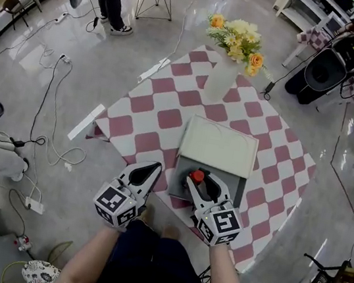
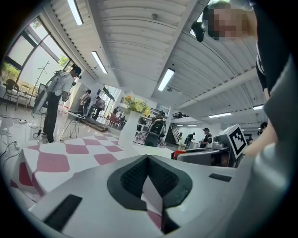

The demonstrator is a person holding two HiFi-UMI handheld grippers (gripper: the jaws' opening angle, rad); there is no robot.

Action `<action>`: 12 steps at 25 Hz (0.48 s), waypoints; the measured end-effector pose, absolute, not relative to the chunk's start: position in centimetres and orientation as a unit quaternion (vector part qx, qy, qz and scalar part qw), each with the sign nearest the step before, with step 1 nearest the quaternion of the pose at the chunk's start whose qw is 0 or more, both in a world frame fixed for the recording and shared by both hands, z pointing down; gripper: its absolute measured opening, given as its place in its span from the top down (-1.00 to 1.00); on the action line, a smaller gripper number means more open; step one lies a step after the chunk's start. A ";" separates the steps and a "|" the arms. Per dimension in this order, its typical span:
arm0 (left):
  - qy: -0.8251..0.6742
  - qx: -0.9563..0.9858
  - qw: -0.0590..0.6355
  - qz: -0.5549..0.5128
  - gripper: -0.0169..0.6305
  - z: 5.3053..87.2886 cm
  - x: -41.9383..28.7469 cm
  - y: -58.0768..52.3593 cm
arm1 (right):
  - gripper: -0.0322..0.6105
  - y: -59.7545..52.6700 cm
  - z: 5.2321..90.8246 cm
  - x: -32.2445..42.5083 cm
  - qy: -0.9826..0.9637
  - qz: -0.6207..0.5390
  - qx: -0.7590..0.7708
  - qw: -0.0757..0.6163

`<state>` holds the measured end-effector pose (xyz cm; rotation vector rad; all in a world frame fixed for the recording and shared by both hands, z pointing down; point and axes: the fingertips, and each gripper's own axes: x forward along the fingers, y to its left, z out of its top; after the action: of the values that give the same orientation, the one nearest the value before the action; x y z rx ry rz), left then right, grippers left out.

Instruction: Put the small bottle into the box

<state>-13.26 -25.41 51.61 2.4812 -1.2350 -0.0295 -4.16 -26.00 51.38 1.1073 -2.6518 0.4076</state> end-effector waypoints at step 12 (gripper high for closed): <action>-0.447 0.872 0.199 -0.013 0.94 52.8 -14.7 -25.4 | 0.41 -26.8 52.7 -5.8 -0.910 0.129 0.367 0.141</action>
<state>-14.69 -25.41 52.78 2.4387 -1.2515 -0.0364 -5.80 -26.78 52.67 1.0594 -2.6279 0.3722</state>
